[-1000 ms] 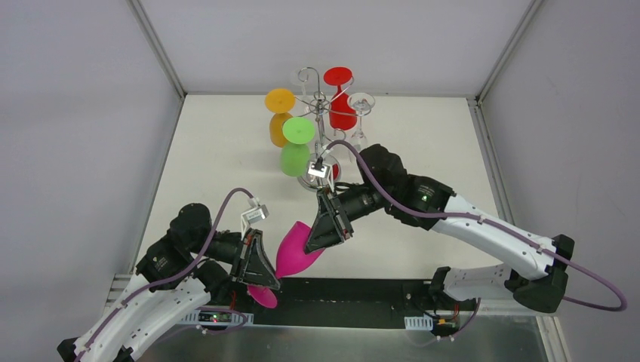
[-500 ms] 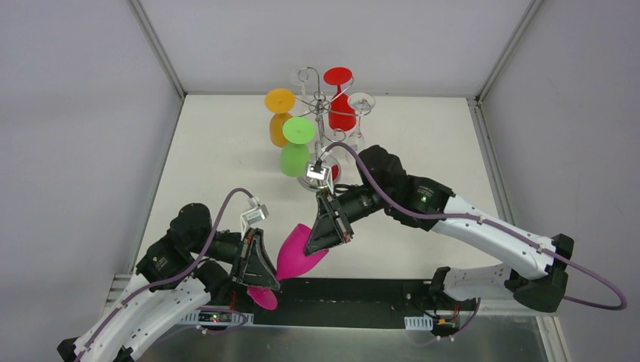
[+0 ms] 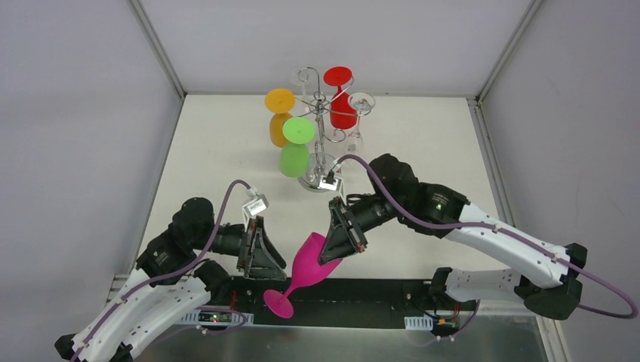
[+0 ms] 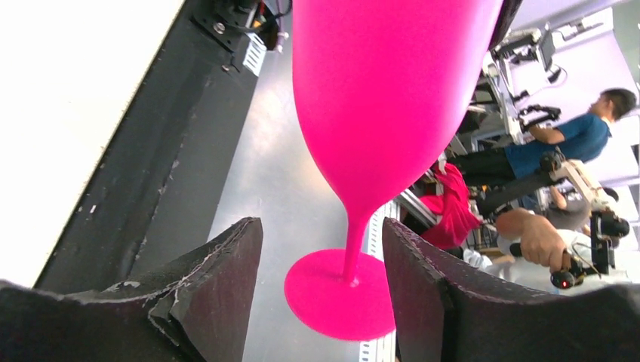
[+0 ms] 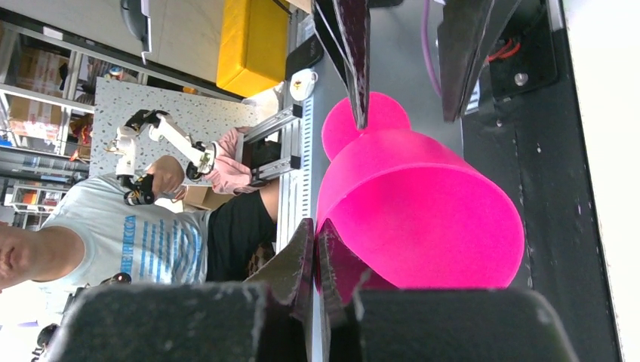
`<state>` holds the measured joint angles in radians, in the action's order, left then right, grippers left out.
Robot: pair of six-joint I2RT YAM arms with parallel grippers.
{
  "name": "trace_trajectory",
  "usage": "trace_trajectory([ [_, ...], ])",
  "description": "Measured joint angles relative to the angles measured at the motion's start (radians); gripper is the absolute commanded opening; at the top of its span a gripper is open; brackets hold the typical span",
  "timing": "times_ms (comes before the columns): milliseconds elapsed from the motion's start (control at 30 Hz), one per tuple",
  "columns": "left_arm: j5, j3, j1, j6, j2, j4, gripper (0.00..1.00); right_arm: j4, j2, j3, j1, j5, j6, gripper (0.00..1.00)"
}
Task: Take the wine glass off the wine glass rack
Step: Place the wine glass at the center of the board.
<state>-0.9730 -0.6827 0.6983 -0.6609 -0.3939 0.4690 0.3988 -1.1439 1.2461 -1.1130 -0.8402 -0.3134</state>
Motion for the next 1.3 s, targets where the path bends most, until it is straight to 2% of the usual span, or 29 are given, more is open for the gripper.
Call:
trace_trajectory([
  [167,0.096,-0.025,0.000,0.027,-0.017,0.039,0.62,0.088,0.058,-0.034,0.003,0.056,0.043,0.00],
  [333,0.241,-0.068,0.000,0.053,-0.018,0.093,0.64,0.218,0.118,-0.034,0.035,0.192,0.090,0.00],
  [567,0.442,-0.106,0.000,0.103,0.031,0.129,0.70,0.385,0.152,-0.031,0.158,0.415,0.132,0.00],
  [733,0.533,-0.106,0.000,0.136,0.043,0.157,0.73,0.462,0.145,-0.022,0.272,0.569,0.145,0.00],
  [1000,0.622,-0.070,0.000,0.188,0.072,0.174,0.81,0.560,0.021,0.076,0.415,0.899,0.179,0.00],
  [1133,0.642,-0.060,0.000,0.200,0.088,0.174,0.99,0.582,-0.057,0.124,0.513,1.052,0.203,0.00],
  [1300,0.642,-0.055,0.000,0.205,0.108,0.177,0.99,0.571,-0.134,0.153,0.619,1.176,0.230,0.00],
])
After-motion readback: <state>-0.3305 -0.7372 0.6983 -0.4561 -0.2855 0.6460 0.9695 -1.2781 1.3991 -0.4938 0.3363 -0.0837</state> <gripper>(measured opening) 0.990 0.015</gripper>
